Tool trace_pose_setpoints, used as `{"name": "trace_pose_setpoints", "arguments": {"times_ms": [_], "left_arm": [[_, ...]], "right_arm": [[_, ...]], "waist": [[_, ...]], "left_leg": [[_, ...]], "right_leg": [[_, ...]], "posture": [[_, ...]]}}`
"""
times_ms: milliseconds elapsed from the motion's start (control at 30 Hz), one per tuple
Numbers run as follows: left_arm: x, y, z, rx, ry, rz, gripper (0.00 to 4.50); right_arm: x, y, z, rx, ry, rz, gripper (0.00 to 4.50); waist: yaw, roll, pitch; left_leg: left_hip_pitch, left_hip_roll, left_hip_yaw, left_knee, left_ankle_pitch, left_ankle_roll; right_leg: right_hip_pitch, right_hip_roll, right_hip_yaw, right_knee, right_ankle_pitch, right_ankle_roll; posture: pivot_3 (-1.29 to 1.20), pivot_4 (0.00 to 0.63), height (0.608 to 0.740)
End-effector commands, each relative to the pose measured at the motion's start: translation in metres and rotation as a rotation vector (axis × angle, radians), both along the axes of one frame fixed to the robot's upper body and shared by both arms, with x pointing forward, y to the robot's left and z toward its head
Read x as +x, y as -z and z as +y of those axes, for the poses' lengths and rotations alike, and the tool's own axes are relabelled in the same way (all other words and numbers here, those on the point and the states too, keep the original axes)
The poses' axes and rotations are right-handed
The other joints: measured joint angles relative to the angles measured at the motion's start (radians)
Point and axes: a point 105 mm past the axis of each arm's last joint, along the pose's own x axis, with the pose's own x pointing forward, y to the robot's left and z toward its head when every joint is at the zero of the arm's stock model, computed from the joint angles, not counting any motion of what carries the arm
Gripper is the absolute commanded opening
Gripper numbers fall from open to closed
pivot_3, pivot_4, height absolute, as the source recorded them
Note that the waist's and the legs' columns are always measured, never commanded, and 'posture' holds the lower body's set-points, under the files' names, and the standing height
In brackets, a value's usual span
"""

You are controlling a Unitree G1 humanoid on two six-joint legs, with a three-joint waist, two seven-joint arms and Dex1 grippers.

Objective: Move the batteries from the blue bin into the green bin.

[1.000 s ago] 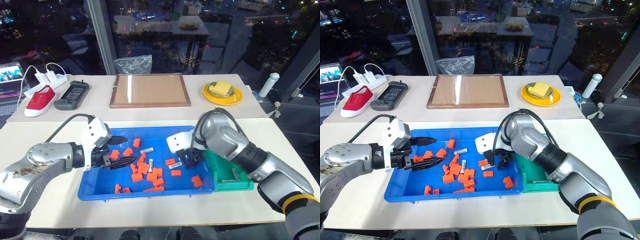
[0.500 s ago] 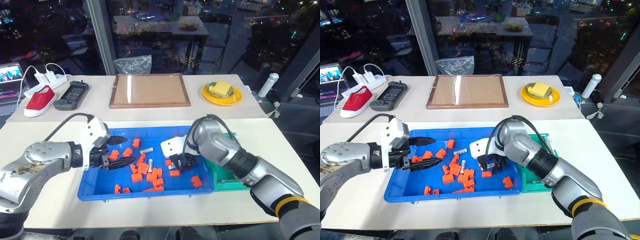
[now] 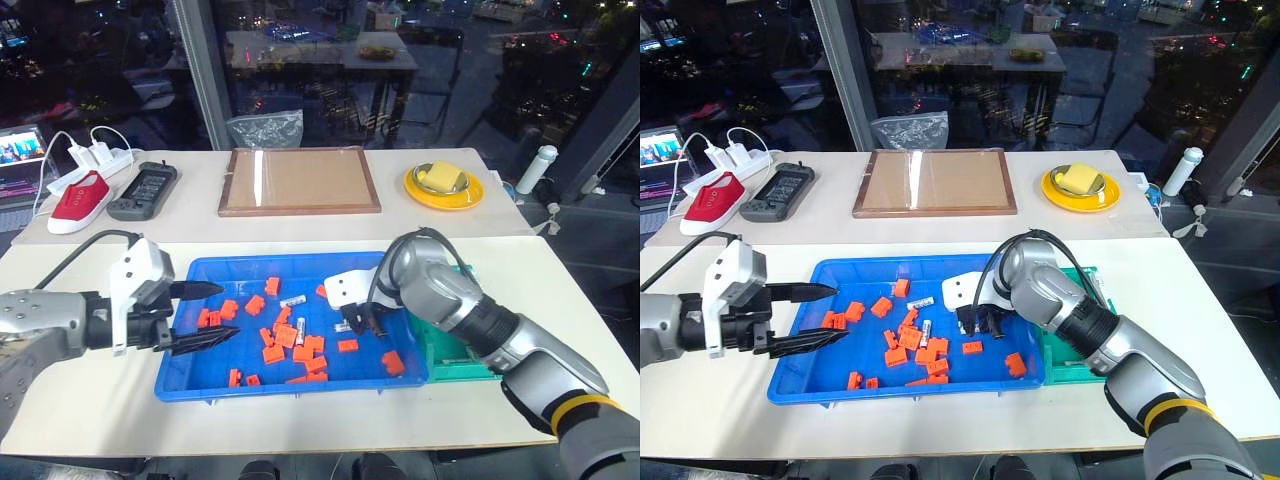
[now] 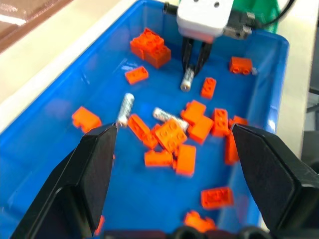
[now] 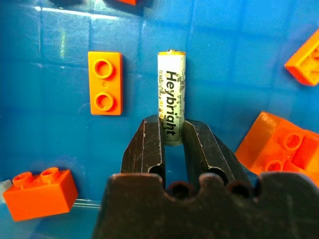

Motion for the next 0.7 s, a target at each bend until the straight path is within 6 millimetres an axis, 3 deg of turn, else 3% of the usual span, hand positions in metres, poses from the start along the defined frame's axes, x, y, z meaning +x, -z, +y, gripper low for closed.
{"name": "trace_pose_setpoints", "arguments": {"times_ms": [33, 200, 367, 467, 600, 700], "left_arm": [[-0.008, -0.012, 0.014, 0.025, -0.010, -0.028, 3.95], [-0.015, -0.011, 0.024, 0.046, -0.002, -0.045, 3.95], [-0.015, -0.011, 0.034, 0.042, -0.012, -0.058, 3.95], [-0.013, -0.014, 0.038, 0.030, -0.005, -0.075, 3.95], [-0.003, -0.015, 0.041, 0.014, 0.002, -0.091, 3.95], [0.004, -0.018, 0.042, 0.014, 0.019, -0.105, 3.95]], "right_arm": [[-0.004, -0.048, 0.004, 0.131, -0.041, -0.036, 0.24], [-0.010, -0.095, -0.008, 0.272, -0.055, -0.044, 0.24], [-0.003, -0.134, -0.051, 0.371, 0.083, -0.093, 0.24], [0.001, -0.157, -0.088, 0.447, 0.233, -0.112, 0.24], [0.005, -0.145, -0.141, 0.395, 0.434, -0.138, 0.24], [-0.003, -0.122, -0.154, 0.371, 0.517, -0.079, 0.24]], "waist": [[-0.001, 0.000, 0.000], [0.000, 0.001, 0.001], [0.007, 0.001, 0.002], [0.005, 0.001, 0.002], [0.006, 0.002, 0.003], [0.001, 0.002, 0.003]], "left_leg": [[0.000, 0.000, 0.000, 0.000, 0.000, 0.000], [0.001, 0.000, 0.000, -0.001, 0.000, 0.000], [0.000, 0.000, 0.001, -0.002, 0.000, 0.000], [0.000, 0.000, 0.001, -0.002, 0.000, 0.000], [0.000, 0.000, 0.002, -0.002, 0.000, 0.000], [0.001, 0.000, 0.002, -0.003, -0.001, 0.000]], "right_leg": [[0.000, 0.000, 0.000, 0.000, 0.000, 0.000], [0.000, 0.000, 0.000, -0.001, 0.000, 0.000], [0.001, -0.002, -0.001, -0.003, 0.000, 0.000], [0.001, -0.002, -0.001, -0.004, 0.000, -0.001], [0.000, -0.002, -0.001, -0.004, 0.000, -0.001], [0.001, -0.001, 0.000, -0.004, -0.001, -0.001]], "posture": [[0.00, 0.150, 0.740], [0.00, 0.150, 0.740], [0.00, 0.150, 0.740], [0.00, 0.150, 0.740], [0.00, 0.150, 0.740], [0.00, 0.150, 0.740]]}}
